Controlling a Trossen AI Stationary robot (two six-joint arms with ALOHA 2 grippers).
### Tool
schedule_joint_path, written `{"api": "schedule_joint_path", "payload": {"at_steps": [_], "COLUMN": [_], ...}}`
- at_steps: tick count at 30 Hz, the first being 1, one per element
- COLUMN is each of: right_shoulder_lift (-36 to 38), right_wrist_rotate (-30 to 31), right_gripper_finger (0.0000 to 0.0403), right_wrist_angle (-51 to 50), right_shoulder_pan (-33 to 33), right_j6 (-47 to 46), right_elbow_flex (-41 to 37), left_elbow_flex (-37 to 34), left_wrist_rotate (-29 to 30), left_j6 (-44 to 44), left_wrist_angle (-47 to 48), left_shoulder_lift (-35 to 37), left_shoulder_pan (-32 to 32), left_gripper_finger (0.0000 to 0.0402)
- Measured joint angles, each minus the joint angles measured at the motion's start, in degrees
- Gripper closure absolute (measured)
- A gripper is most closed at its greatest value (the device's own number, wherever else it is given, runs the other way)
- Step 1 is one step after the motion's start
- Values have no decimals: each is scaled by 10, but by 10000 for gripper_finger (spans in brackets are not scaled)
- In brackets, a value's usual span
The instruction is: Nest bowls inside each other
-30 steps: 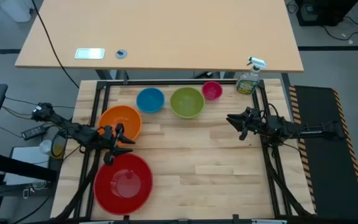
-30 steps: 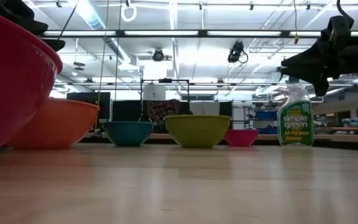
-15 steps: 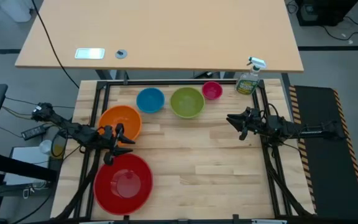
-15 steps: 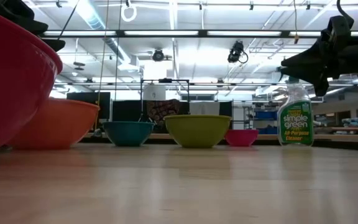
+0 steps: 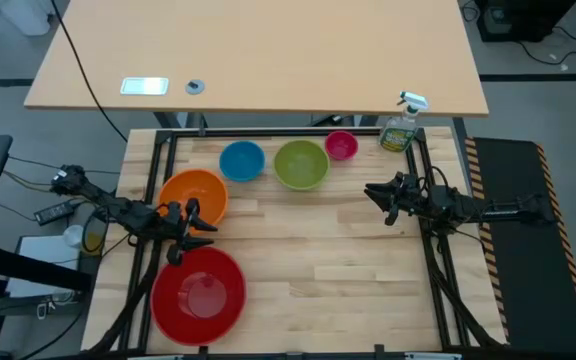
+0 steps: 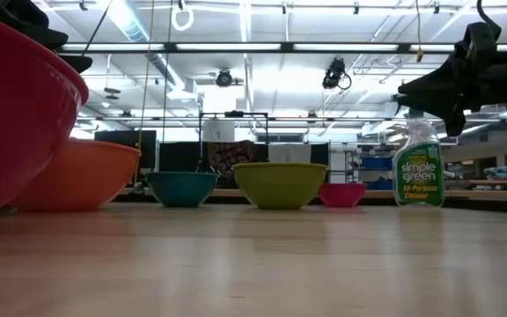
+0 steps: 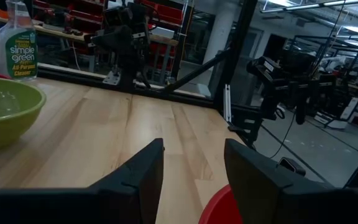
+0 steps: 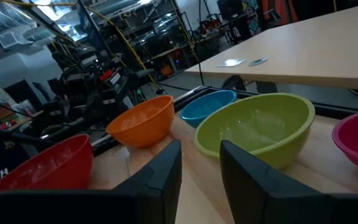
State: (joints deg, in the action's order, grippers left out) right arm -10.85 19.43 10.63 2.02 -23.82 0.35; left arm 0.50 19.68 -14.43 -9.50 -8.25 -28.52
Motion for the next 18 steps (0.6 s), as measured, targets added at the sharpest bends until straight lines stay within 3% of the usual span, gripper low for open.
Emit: {"api": "schedule_joint_path", "payload": {"at_steps": [10,18], "right_shoulder_lift": [0,0], "right_wrist_rotate": [0,7], "right_gripper_finger": [284,284], "right_wrist_angle": [0,0], "right_shoulder_pan": [0,0], "right_j6": [0,8], "right_elbow_flex": [0,0], "left_elbow_flex": [0,0], "left_wrist_rotate": [0,0], "left_j6": [-5,4], "left_wrist_angle": [-5,-118], "left_shoulder_lift": [0,0], "left_shoulder_pan": [0,0], "left_gripper_finger": [230,230]}}
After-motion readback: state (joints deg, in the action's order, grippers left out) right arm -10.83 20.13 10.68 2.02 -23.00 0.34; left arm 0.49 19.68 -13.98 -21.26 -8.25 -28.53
